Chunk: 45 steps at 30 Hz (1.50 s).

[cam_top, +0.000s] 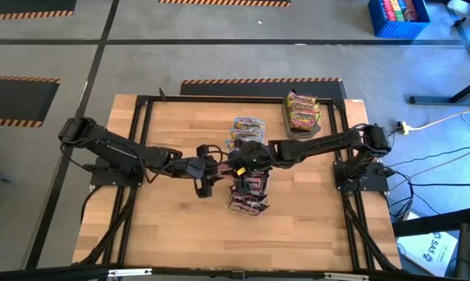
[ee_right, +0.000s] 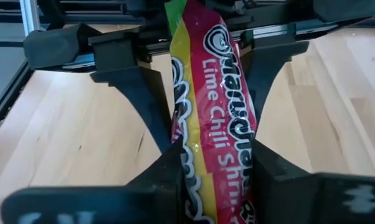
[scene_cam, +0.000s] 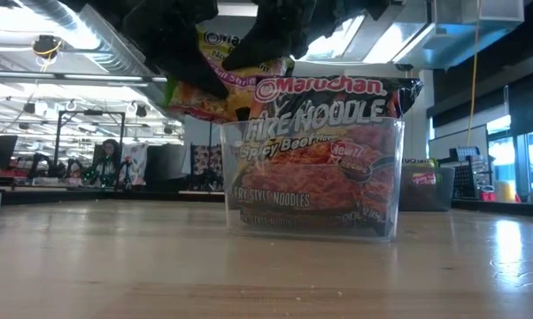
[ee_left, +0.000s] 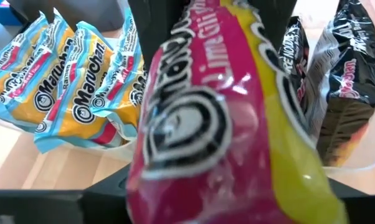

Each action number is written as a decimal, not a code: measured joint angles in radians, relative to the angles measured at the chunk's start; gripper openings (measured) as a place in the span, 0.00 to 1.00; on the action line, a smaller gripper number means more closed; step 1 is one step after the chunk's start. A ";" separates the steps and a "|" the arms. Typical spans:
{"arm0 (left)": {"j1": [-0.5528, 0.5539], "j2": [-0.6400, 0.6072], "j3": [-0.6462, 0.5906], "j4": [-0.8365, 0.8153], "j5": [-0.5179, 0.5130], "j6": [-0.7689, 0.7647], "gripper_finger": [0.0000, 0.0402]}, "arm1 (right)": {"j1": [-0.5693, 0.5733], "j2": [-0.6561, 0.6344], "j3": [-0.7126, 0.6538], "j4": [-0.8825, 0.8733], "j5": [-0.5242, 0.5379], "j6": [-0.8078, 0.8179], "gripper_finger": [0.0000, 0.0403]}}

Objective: Sort Maruchan noodles
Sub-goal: Put the green noodle pack into the black bin

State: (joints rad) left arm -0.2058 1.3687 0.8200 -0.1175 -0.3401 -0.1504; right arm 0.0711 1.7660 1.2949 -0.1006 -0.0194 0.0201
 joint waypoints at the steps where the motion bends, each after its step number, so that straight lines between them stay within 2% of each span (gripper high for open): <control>1: 0.000 -0.004 0.000 -0.006 0.001 0.000 0.54 | 0.000 0.000 0.000 0.004 0.005 0.000 0.22; 8: -0.004 -0.099 0.002 -0.074 0.007 0.004 0.55 | 0.000 -0.070 -0.001 0.012 0.013 -0.028 0.19; 11: -0.004 -0.162 0.002 -0.122 0.003 0.003 0.55 | 0.001 -0.128 -0.001 -0.009 0.063 -0.040 0.21; 17: -0.007 -0.240 0.002 -0.200 -0.014 0.004 0.55 | -0.006 -0.252 0.000 -0.140 0.161 -0.064 0.20; 23: -0.006 -0.245 0.002 -0.258 -0.040 0.000 0.55 | -0.049 -0.386 0.000 -0.353 0.193 -0.062 0.21; 30: -0.006 -0.242 0.001 -0.264 -0.038 -0.003 0.56 | -0.185 -0.510 0.000 -0.645 0.212 -0.074 0.21; 35: -0.006 -0.242 0.001 -0.264 -0.039 -0.004 0.56 | -0.305 -0.567 -0.002 -0.809 0.211 -0.154 0.20; 38: -0.007 -0.242 0.001 -0.264 -0.039 -0.004 0.56 | -0.388 -0.590 -0.052 -0.836 0.206 -0.237 0.20; 45: -0.006 -0.242 0.001 -0.264 -0.039 -0.006 0.56 | -0.657 -0.603 -0.206 -0.838 0.098 -0.383 0.20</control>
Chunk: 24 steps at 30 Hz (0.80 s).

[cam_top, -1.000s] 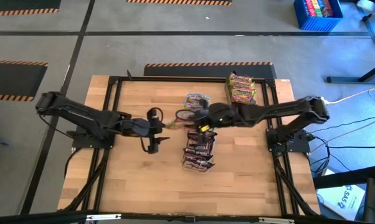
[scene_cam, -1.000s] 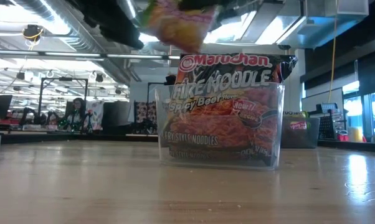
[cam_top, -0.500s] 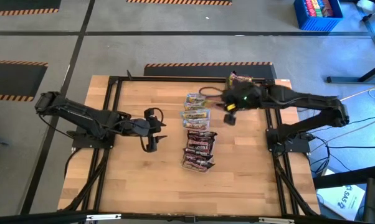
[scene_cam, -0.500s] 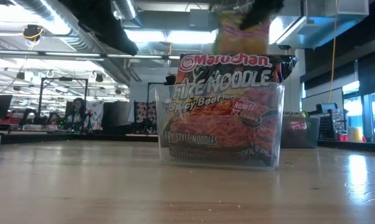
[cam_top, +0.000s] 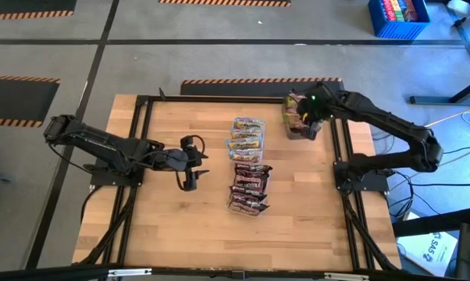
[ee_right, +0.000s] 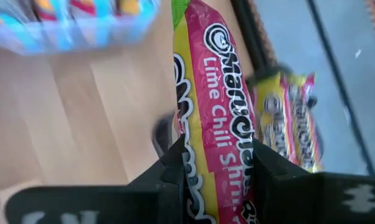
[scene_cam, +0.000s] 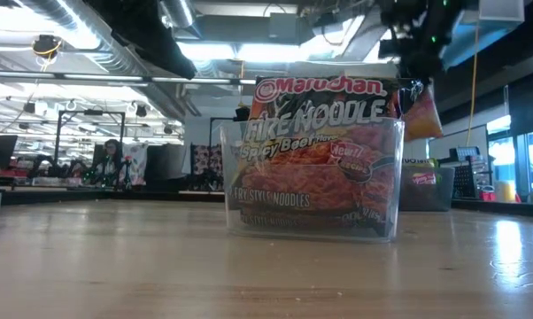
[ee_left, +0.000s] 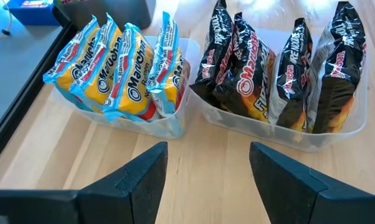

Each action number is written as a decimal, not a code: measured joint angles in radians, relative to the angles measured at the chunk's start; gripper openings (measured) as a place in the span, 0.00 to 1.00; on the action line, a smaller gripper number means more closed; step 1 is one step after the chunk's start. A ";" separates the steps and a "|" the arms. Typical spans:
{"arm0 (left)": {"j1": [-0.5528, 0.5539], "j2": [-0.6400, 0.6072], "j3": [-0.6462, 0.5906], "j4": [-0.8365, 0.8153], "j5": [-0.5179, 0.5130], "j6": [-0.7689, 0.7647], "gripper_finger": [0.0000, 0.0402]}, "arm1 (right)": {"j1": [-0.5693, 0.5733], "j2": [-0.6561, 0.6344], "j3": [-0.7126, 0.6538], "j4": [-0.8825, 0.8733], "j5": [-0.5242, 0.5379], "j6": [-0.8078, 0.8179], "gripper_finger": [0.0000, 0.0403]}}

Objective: Sort Maruchan noodles
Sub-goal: Put the green noodle pack into the black bin

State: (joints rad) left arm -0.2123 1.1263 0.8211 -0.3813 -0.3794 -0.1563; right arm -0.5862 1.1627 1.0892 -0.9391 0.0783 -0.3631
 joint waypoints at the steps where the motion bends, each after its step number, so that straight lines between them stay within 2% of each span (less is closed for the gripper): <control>1: 0.000 0.000 0.000 0.000 0.000 0.000 0.56 | -0.029 0.000 -0.012 0.000 -0.017 -0.016 0.20; 6: 0.000 0.000 0.000 0.000 -0.001 0.000 0.56 | -0.143 -0.001 -0.068 0.040 -0.096 -0.114 0.21; 11: 0.000 0.000 0.000 0.004 -0.001 -0.001 0.56 | -0.206 -0.001 -0.152 0.141 -0.177 -0.165 0.21; 18: 0.000 0.000 0.000 0.039 -0.002 0.001 0.56 | -0.280 -0.001 -0.276 0.284 -0.301 -0.158 0.21; 24: 0.000 0.000 -0.001 0.040 -0.002 0.001 0.56 | -0.320 -0.001 -0.377 0.392 -0.317 -0.131 0.21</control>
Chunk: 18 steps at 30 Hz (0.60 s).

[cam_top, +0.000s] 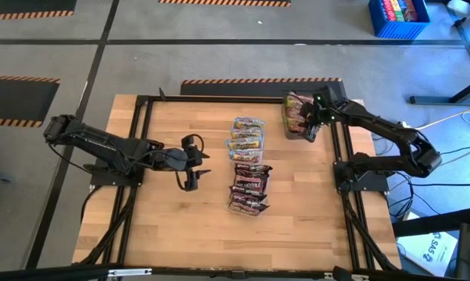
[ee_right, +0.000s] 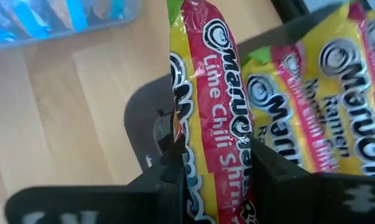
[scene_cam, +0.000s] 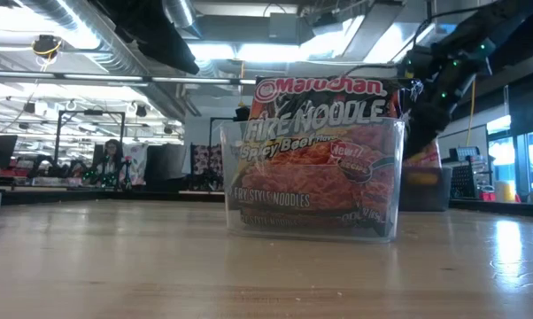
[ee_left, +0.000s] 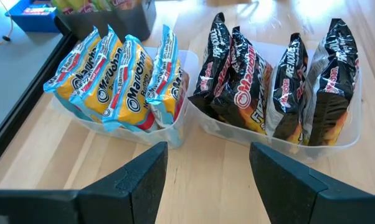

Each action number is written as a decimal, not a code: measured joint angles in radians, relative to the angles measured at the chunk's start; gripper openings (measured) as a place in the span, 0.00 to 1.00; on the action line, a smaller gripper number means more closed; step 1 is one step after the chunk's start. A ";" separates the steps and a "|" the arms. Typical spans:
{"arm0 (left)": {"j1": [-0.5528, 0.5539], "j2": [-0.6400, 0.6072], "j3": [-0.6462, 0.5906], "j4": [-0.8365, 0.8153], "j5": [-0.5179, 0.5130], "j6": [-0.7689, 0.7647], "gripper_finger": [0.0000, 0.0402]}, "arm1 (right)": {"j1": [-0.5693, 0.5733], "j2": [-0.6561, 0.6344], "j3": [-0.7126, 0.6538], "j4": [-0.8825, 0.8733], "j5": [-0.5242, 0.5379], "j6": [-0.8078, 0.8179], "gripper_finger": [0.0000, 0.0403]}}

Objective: Sort Maruchan noodles
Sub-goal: Put the green noodle pack into the black bin

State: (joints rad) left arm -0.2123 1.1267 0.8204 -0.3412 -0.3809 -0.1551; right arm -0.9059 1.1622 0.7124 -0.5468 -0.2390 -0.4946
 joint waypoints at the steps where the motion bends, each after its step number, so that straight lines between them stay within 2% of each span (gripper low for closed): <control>1: 0.000 0.000 0.000 0.000 0.000 0.000 0.56 | -0.004 0.000 -0.014 0.014 0.001 0.000 0.21; 5: 0.000 0.000 0.000 0.000 0.000 0.000 0.56 | -0.004 0.000 -0.059 0.056 0.007 0.001 0.21; 9: 0.000 0.000 0.000 0.000 0.000 0.000 0.56 | -0.005 0.000 -0.089 0.078 0.020 0.043 0.27; 14: 0.000 0.000 0.000 -0.001 0.000 0.000 0.56 | -0.004 0.001 -0.099 0.079 0.095 0.096 0.43; 18: 0.000 0.000 0.000 0.000 0.000 0.000 0.56 | -0.004 0.001 -0.090 0.067 0.096 0.108 0.56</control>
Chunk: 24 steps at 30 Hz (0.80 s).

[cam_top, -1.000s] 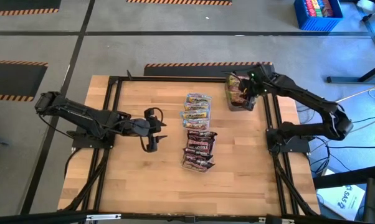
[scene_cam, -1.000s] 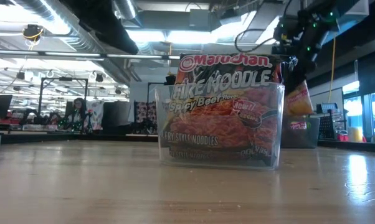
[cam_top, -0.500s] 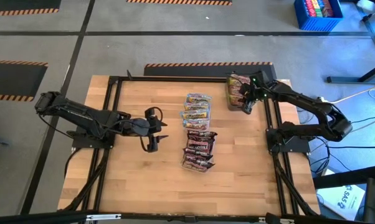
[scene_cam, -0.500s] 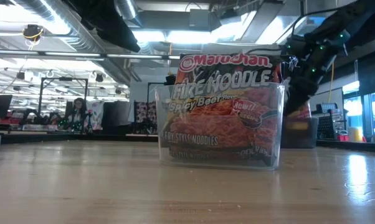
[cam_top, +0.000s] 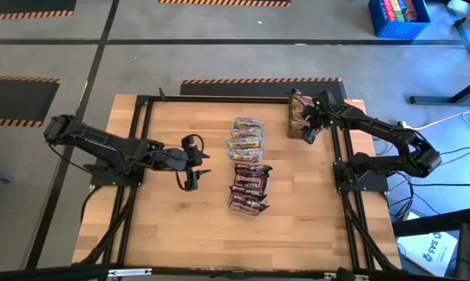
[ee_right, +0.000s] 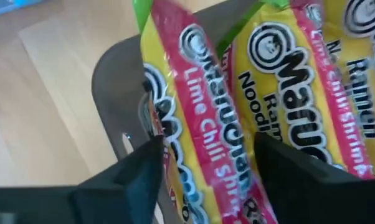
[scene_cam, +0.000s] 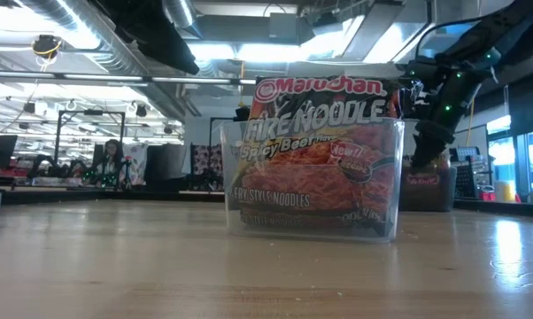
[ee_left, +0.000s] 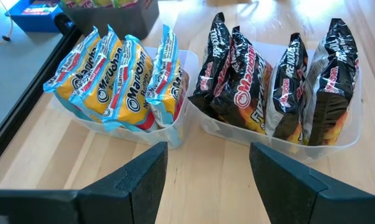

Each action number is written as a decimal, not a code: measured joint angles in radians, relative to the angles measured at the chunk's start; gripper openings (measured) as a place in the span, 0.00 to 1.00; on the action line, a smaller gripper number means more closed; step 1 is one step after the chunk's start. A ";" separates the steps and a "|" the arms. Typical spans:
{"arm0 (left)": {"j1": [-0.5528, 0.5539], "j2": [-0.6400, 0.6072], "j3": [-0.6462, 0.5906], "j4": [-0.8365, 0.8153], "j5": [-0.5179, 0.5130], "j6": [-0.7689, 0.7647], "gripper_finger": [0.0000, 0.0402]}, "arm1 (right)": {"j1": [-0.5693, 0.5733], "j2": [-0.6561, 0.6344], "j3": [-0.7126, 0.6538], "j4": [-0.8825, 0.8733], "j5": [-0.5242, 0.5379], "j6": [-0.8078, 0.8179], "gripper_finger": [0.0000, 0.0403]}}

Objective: Sort Maruchan noodles
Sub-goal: Put the green noodle pack into the black bin, then return to Home Position

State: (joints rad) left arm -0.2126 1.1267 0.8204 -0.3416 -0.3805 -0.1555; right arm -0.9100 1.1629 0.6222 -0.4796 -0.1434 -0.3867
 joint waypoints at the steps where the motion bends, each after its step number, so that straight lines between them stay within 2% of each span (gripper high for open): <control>1: 0.000 0.000 0.000 0.000 0.000 0.000 0.56 | 0.000 0.000 0.013 -0.015 0.000 0.001 0.59; 7: 0.000 0.000 0.000 0.001 0.003 0.004 0.56 | 0.000 0.000 0.184 -0.225 -0.027 0.050 0.68; 12: 0.014 -0.004 0.000 0.021 -0.030 0.034 0.54 | 0.019 -0.016 0.315 -0.325 -0.121 0.092 0.67; 16: 0.070 -0.050 -0.001 0.017 -0.018 0.125 0.44 | 0.094 -0.045 0.355 -0.289 -0.153 0.127 0.63; 20: 0.188 -0.098 -0.001 0.012 0.077 0.199 0.28 | 0.181 -0.073 0.340 -0.184 -0.213 0.173 0.54; 24: 0.310 -0.163 -0.038 0.094 0.282 0.245 0.14 | 0.239 -0.100 0.296 -0.057 -0.264 0.219 0.40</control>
State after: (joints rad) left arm 0.0975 0.9632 0.7820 -0.2472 -0.0986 0.0894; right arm -0.6711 1.0633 0.9181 -0.5365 -0.4079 -0.1675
